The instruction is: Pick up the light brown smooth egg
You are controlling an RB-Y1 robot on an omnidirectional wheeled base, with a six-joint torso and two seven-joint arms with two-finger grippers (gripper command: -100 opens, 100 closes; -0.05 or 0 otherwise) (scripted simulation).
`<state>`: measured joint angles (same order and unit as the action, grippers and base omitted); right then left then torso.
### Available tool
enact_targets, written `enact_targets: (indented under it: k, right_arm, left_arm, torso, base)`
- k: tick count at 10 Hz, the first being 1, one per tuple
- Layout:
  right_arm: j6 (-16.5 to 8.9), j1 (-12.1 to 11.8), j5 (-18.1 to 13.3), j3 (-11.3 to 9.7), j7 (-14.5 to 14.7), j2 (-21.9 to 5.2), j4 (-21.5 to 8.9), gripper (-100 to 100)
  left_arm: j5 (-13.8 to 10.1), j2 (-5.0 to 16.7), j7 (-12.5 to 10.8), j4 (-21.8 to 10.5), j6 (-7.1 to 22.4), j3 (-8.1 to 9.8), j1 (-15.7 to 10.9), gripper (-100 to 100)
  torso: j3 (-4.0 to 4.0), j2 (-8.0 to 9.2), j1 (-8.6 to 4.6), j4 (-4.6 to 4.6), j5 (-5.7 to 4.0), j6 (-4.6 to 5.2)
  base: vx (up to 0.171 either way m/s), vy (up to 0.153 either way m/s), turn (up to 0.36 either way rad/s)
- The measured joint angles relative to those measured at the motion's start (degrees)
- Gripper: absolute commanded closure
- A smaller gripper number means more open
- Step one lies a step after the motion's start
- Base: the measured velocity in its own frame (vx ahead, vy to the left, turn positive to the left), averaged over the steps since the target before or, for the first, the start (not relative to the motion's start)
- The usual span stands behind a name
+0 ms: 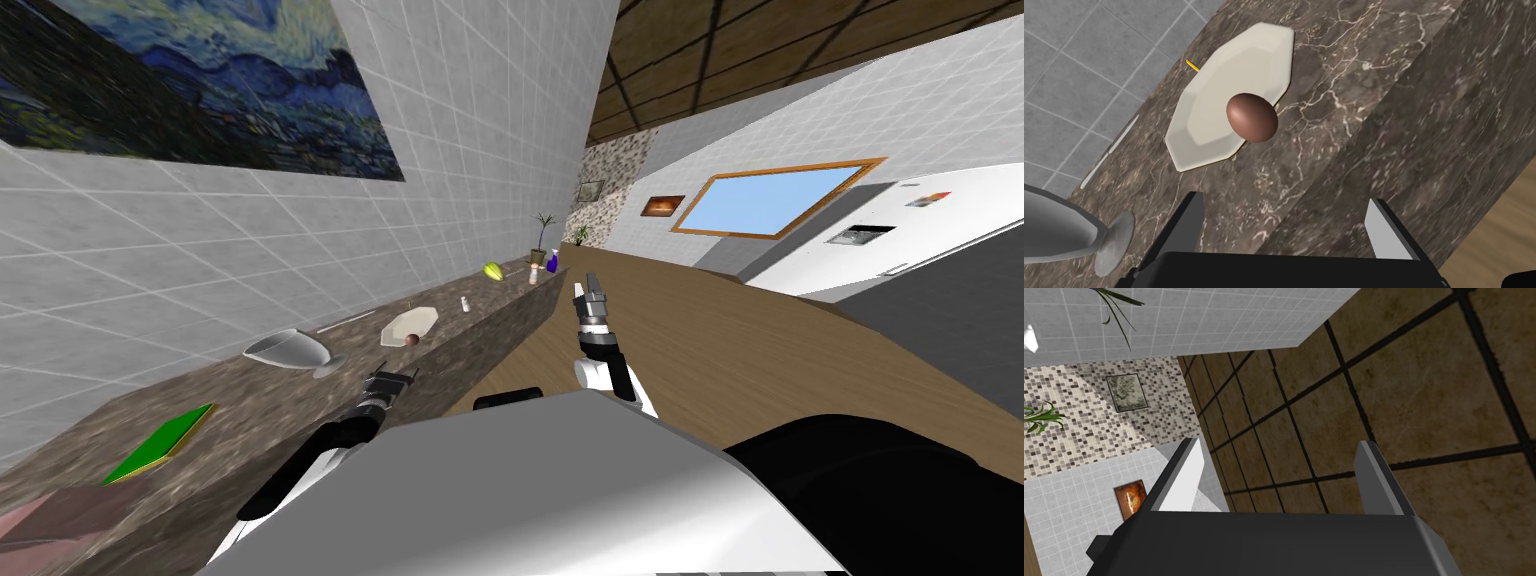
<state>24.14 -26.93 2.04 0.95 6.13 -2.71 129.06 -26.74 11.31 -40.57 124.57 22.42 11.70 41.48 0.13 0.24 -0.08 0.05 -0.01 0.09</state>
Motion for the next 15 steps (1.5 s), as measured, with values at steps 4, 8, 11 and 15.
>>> enact_targets:
  k: [4,8,11,15]
  right_arm:
    - [0.0,-0.01,0.0,0.0,0.0,0.0,0.0,0]
    - [0.0,-0.02,0.0,0.01,0.0,-0.01,0.0,0]
    - [0.0,-0.03,0.0,0.02,0.0,-0.01,0.0,0]
    - [0.0,-0.03,0.0,0.02,0.0,-0.01,0.0,0]
  left_arm:
    - [0.2,0.23,-5.75,2.62,5.05,3.15,2.76,-100]
    - [-0.02,0.0,-11.12,4.84,9.28,5.99,6.11,-100]
    - [-0.34,-0.35,-15.07,5.34,12.51,8.57,8.19,-100]
    - [-0.96,-1.07,-20.69,6.7,17.9,12.76,11.03,-100]
  torso:
    - [-0.1,-0.16,0.11,-0.04,0.02,0.0]
    - [-0.18,-0.32,0.16,-0.07,0.03,-0.04]
    - [-0.23,-0.39,0.2,-0.08,0.04,-0.04]
    - [-0.28,-0.48,0.23,-0.1,0.05,-0.03]
  base:
    - [-0.054,-0.039,-0.197]
    - [-0.017,-0.039,-0.165]
    - [0.004,-0.034,-0.179]
    - [0.032,-0.023,-0.187]
